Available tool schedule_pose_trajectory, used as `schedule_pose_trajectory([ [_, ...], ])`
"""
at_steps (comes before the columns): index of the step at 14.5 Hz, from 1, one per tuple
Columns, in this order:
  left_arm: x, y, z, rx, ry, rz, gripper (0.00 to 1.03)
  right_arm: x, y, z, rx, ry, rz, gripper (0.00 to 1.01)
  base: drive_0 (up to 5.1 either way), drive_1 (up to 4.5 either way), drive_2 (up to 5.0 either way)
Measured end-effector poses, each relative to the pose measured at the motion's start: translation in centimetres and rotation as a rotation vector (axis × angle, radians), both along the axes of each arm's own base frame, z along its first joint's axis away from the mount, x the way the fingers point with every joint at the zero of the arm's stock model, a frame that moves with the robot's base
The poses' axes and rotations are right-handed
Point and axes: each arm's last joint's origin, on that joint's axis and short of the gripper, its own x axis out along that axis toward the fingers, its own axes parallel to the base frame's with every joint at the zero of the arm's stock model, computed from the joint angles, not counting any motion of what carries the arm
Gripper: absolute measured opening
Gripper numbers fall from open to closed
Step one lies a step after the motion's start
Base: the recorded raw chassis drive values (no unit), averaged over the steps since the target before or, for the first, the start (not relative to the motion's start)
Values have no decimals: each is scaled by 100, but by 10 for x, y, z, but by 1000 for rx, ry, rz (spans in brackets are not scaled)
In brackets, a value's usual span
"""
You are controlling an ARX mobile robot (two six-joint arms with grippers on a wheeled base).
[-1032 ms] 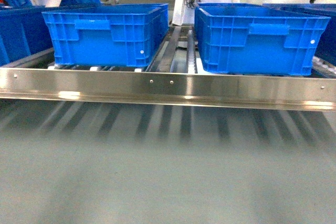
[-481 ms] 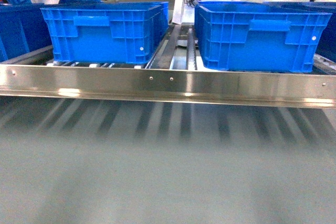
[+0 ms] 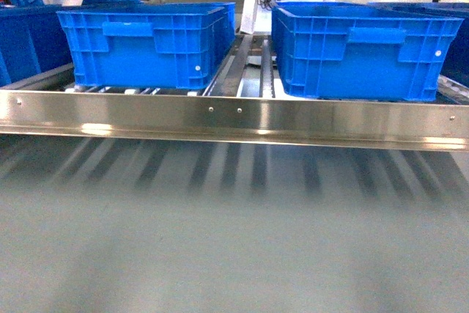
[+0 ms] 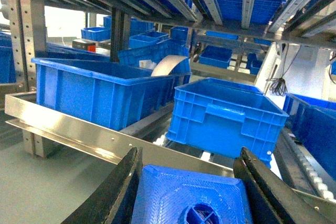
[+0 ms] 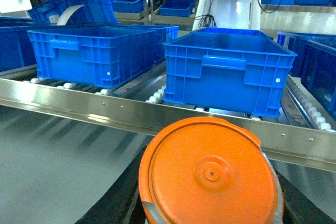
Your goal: Sort blue parts and orange caps into right shelf containers
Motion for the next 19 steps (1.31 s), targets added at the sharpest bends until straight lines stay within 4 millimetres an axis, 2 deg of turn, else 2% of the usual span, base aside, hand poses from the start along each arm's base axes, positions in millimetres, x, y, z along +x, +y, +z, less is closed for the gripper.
schedule_pose_trajectory([
  [19, 0, 0, 1, 0, -4, 0, 47, 0, 0, 0, 0, 1, 2, 44, 5, 420, -409],
])
